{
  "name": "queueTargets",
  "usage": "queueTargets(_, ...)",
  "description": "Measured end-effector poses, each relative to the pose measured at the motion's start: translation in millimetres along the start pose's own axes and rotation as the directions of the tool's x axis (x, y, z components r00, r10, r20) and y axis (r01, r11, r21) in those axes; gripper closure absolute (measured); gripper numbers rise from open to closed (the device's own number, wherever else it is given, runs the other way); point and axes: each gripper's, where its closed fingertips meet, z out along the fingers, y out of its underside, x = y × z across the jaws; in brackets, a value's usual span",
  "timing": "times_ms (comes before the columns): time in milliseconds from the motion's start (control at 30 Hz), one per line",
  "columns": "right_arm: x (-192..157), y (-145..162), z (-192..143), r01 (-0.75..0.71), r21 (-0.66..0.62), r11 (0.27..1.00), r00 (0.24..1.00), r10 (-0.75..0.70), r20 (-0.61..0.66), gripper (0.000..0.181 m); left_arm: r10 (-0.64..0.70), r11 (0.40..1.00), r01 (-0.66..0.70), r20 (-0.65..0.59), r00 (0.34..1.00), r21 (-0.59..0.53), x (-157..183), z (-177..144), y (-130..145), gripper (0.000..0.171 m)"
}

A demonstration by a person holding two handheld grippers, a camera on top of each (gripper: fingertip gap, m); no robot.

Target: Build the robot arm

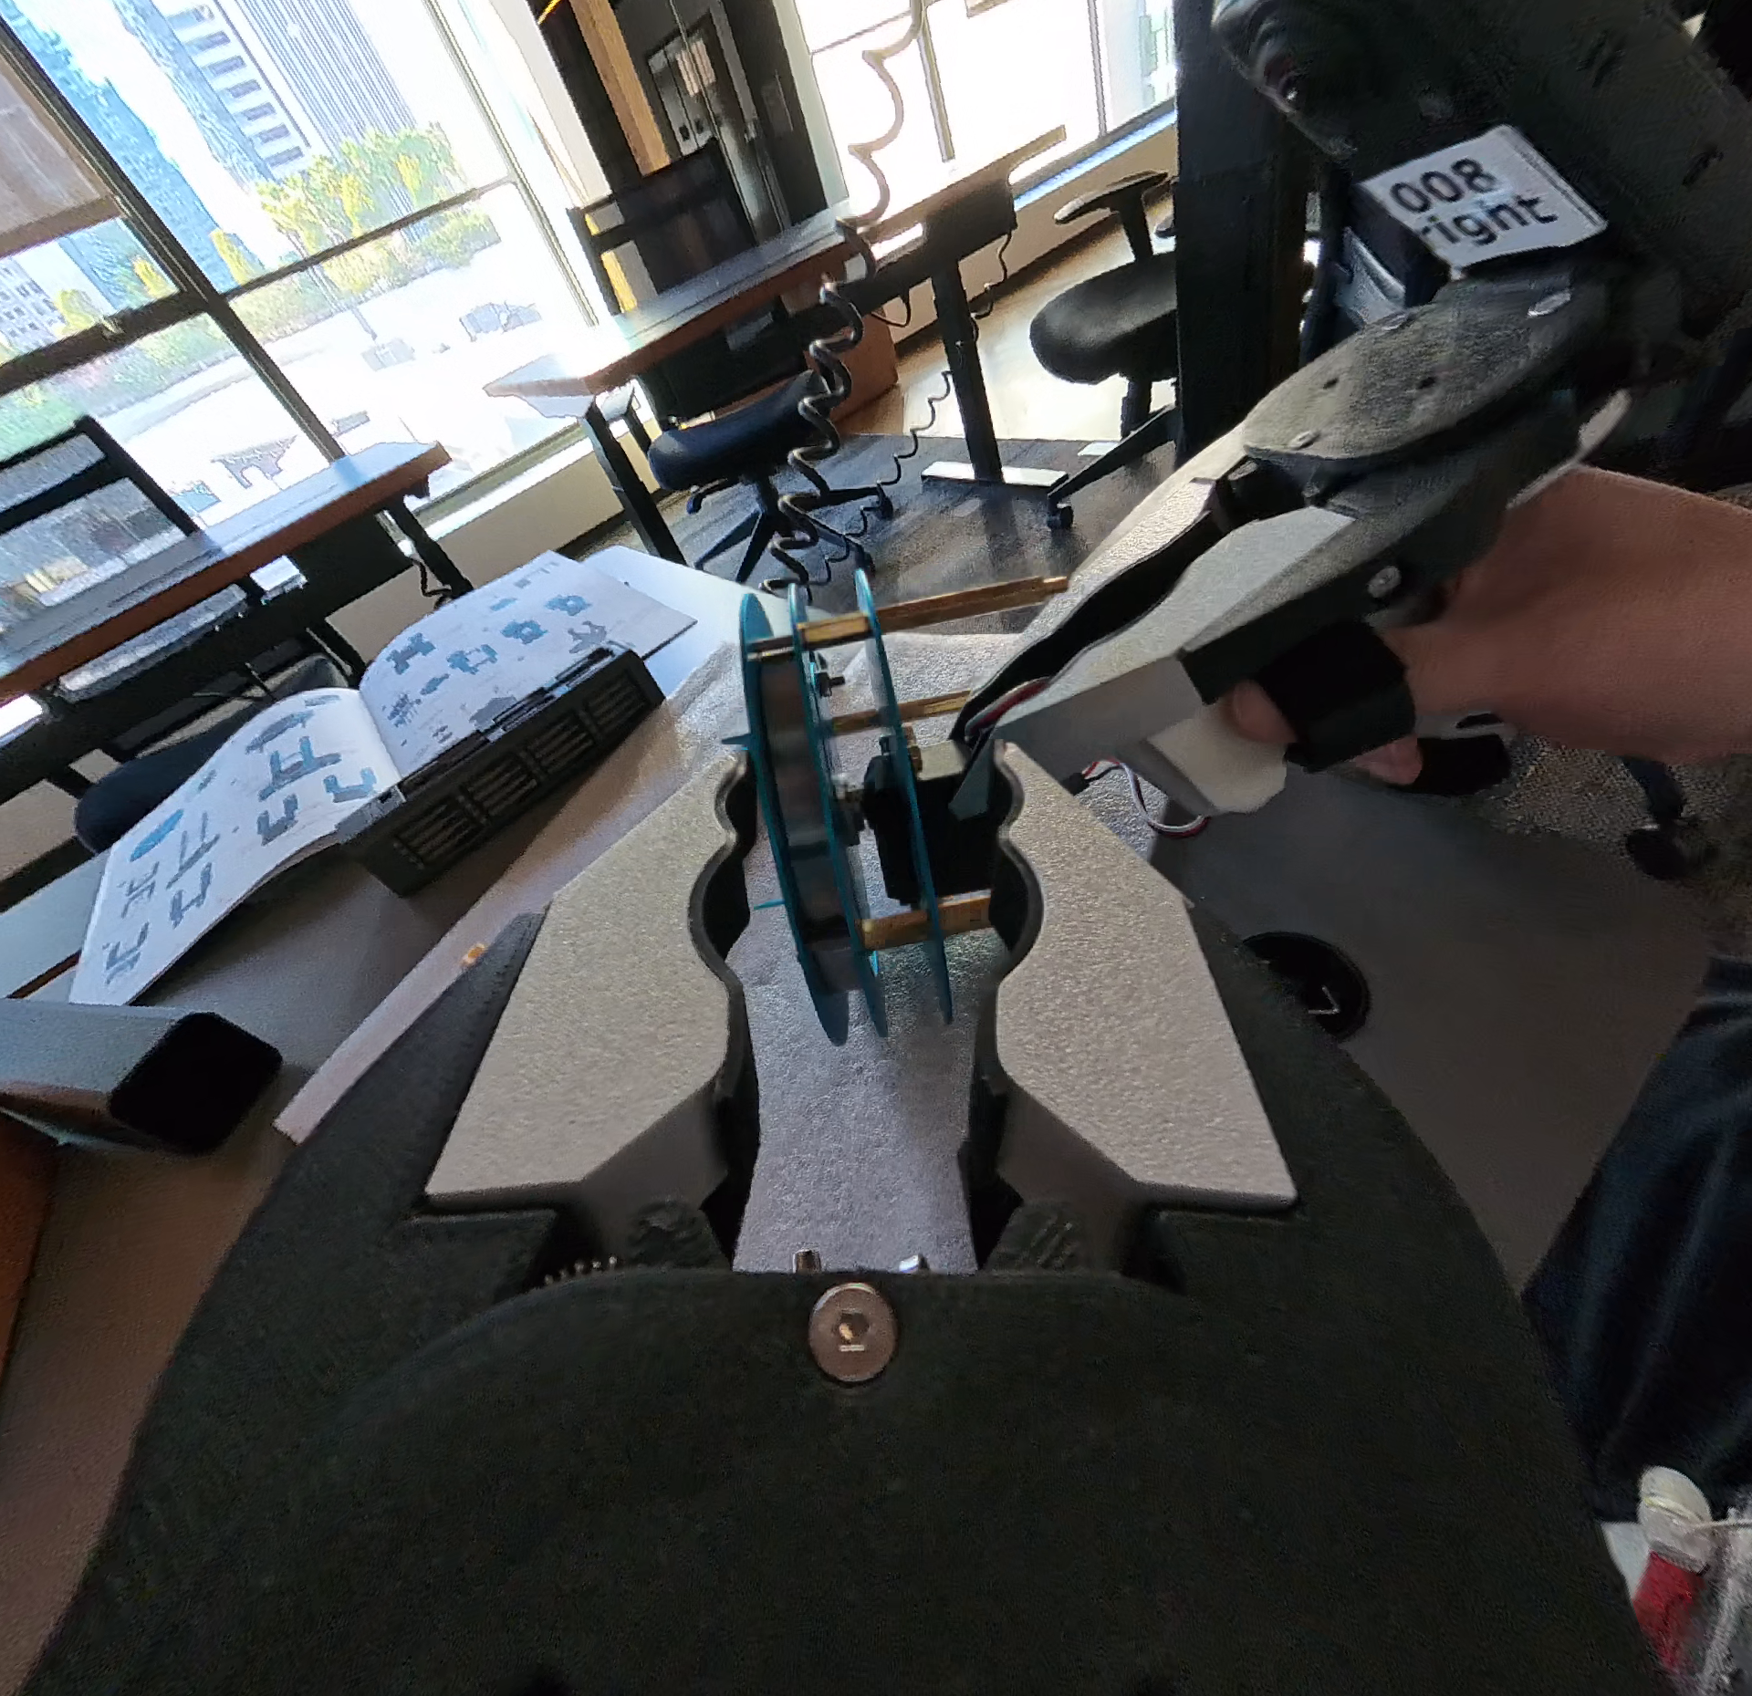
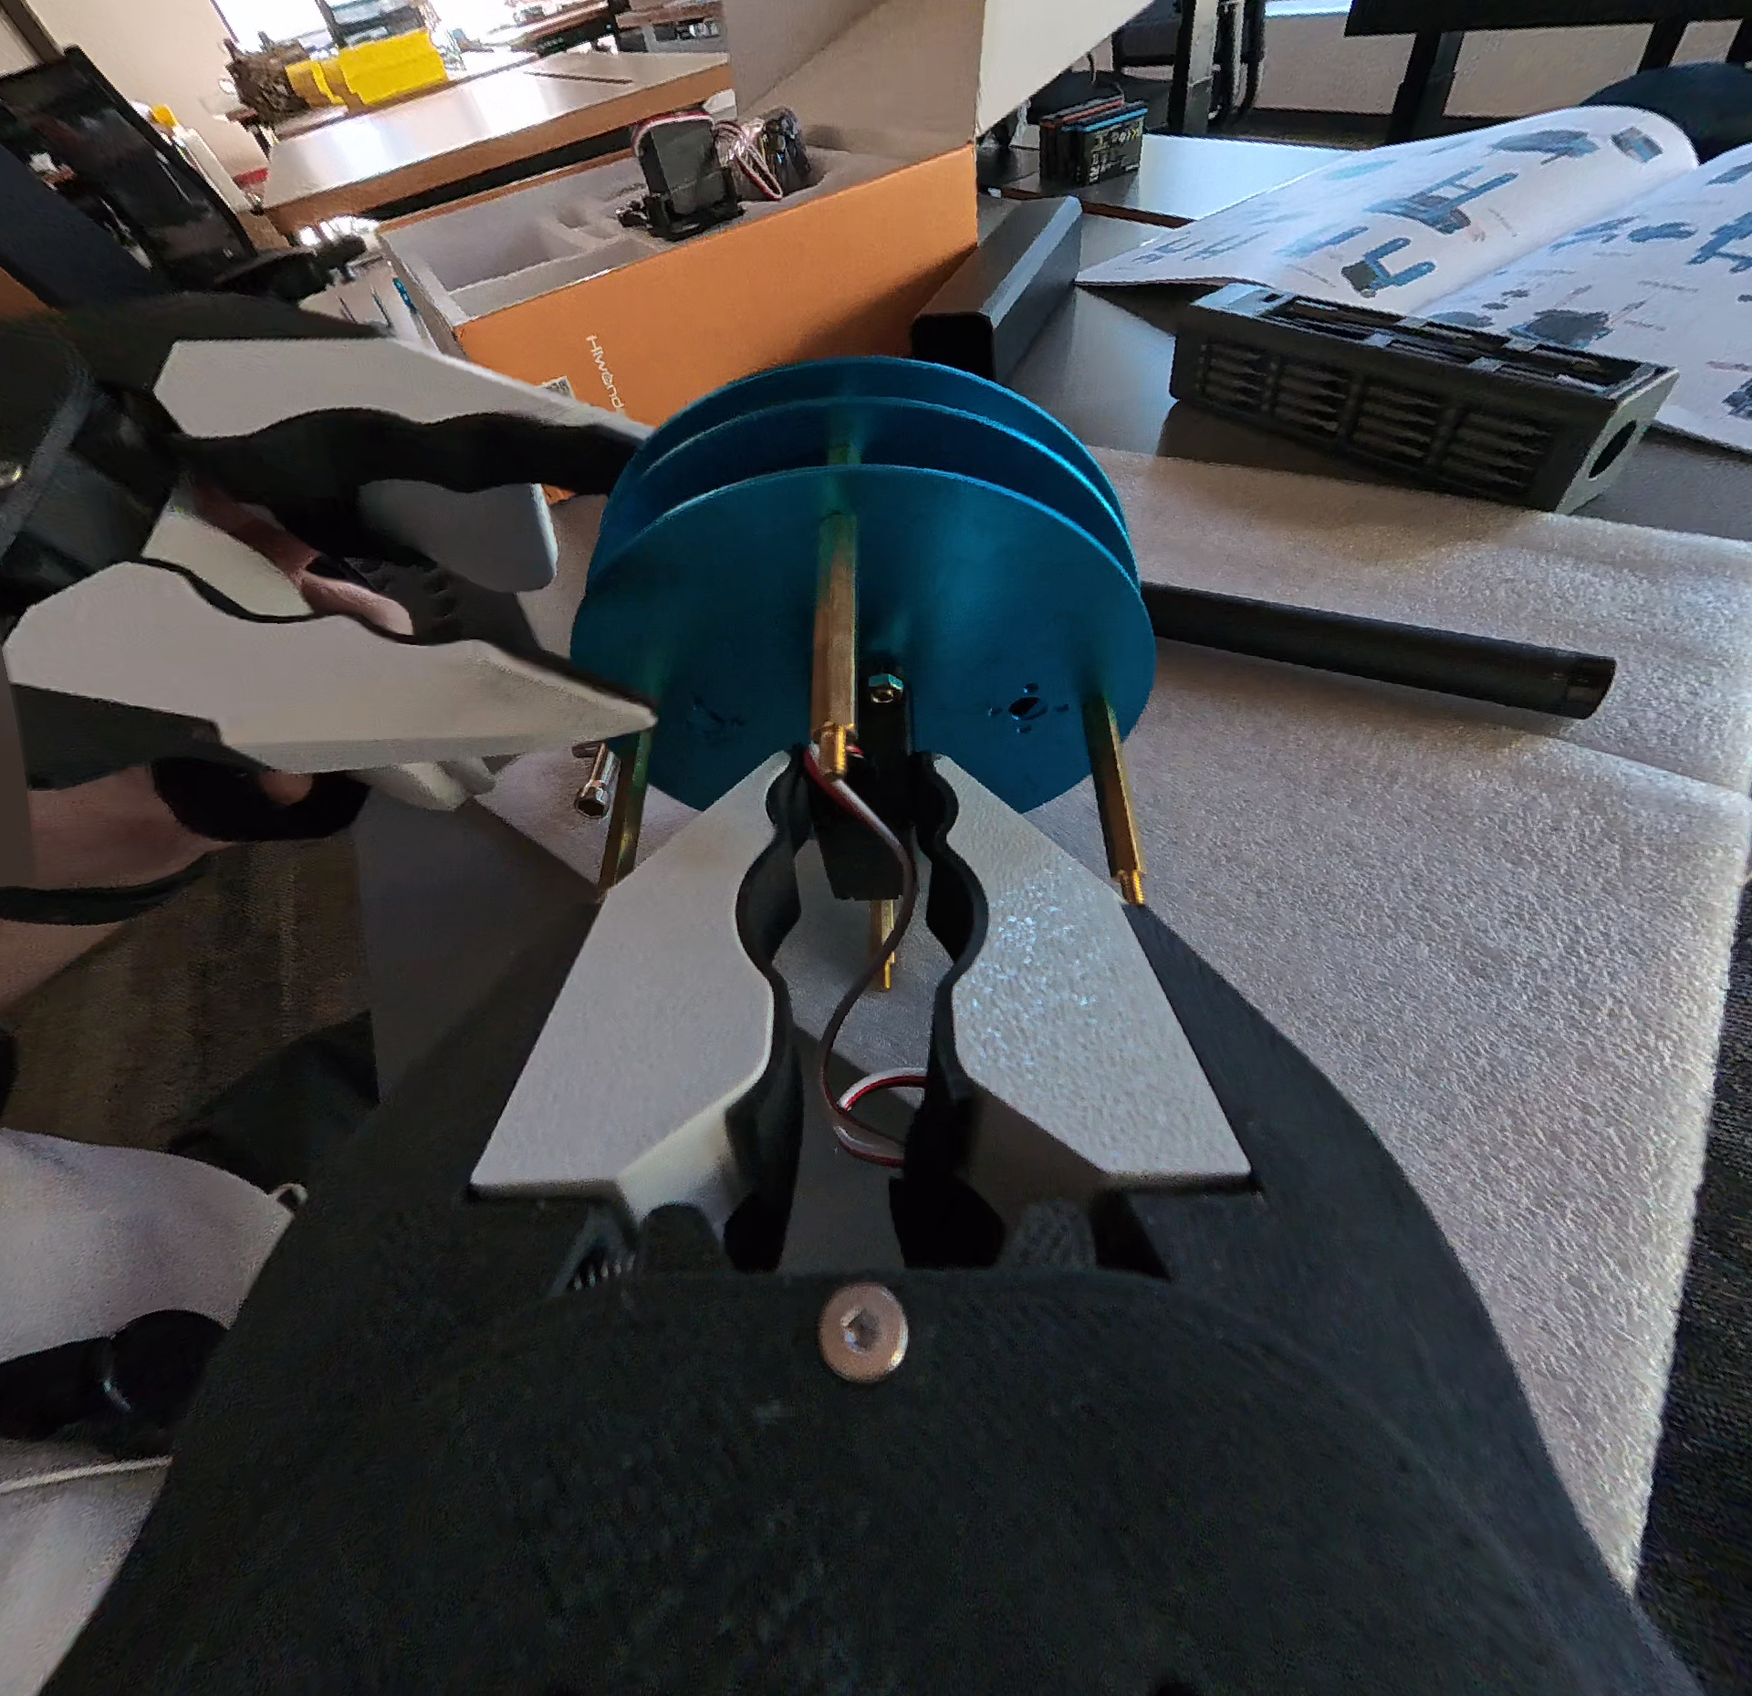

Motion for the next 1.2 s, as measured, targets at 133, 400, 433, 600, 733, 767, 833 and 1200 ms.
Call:
queueTargets(133,-3,0,1,0.025,0.004,1.000,1.000,-0.025,-0.008,0.161,-0.009,0.998,0.010,0.026,1.000,-0.059,-7,4,10,0.130)
queueTargets(400,-5,1,3,-0.024,0.018,1.000,0.999,0.024,0.025,0.158,-0.034,0.997,0.034,0.008,0.999,-0.063,-4,4,13,0.138)
queueTargets(433,-5,1,3,-0.033,0.019,0.999,0.999,0.033,0.030,0.158,-0.032,0.998,0.033,0.009,0.999,-0.062,-4,4,13,0.138)
queueTargets(600,-5,1,4,-0.027,0.018,0.999,0.999,0.027,0.021,0.158,-0.013,0.998,0.014,0.021,1.000,-0.058,-3,3,13,0.138)
queueTargets(733,-4,2,3,0.017,0.019,1.000,0.999,-0.016,-0.029,0.160,0.011,0.998,-0.010,0.024,1.000,-0.057,-1,3,12,0.138)
queueTargets(767,-4,2,2,0.023,0.021,1.000,0.999,-0.022,-0.040,0.160,0.020,0.998,-0.019,0.024,1.000,-0.056,0,2,12,0.138)
queueTargets(833,-4,3,1,0.037,0.022,0.999,0.998,-0.036,-0.060,0.160,0.039,0.998,-0.038,0.025,0.999,-0.054,1,2,11,0.138)
queueTargets(1200,-8,12,-16,0.010,0.037,0.999,0.995,-0.006,-0.101,0.158,0.315,0.949,-0.315,0.076,0.946,-0.019,26,-3,-1,0.138)
